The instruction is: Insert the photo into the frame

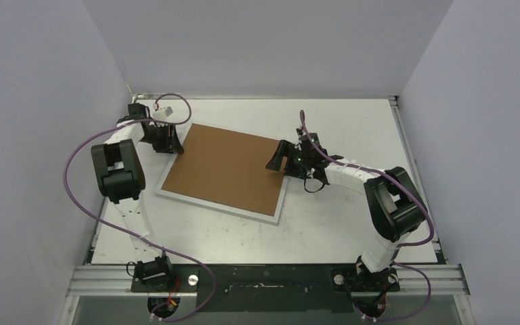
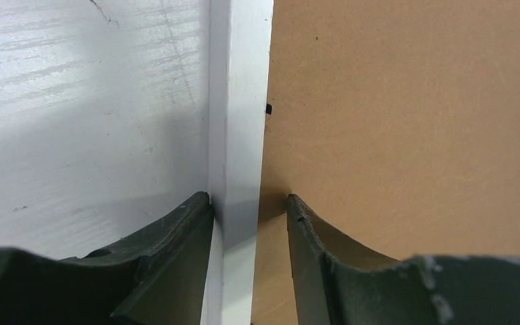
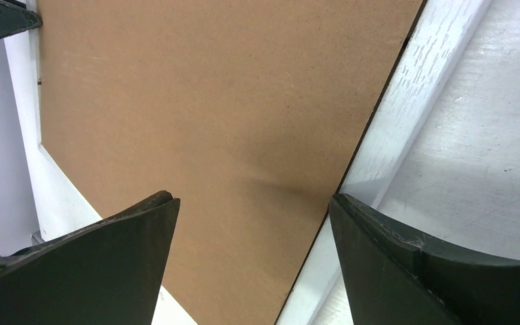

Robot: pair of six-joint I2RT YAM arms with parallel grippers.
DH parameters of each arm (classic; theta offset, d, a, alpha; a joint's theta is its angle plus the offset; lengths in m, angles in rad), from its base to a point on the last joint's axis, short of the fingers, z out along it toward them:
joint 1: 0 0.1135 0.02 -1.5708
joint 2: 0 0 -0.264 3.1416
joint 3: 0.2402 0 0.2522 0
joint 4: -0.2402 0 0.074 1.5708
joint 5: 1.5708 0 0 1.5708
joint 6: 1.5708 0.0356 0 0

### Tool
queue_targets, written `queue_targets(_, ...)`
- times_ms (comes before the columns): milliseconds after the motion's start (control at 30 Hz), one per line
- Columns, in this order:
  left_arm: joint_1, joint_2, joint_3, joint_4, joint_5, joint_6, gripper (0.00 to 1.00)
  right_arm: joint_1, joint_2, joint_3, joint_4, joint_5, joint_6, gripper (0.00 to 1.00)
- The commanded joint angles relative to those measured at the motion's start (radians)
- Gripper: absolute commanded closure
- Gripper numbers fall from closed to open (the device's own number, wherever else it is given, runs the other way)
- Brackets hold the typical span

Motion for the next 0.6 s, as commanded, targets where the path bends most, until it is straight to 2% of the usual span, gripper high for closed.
queue_targets(0,-0.033,-0.029,-0.059,-0.051,0.05,0.031,0.62,0.007,-0.017,-0.007,0.103,-0.067,0.044,0.17)
queue_targets(333,-0.078,-0.067,-0.108,-0.05,0.059,0.053,0.67,0.009,-0.028,0.018,0.168,-0.124,0.099,0.17)
queue_targets(567,-0.107,-0.083,-0.133,-0.042,0.035,0.068,0.67,0.013,-0.138,0.023,0.21,-0.155,0.139,0.17)
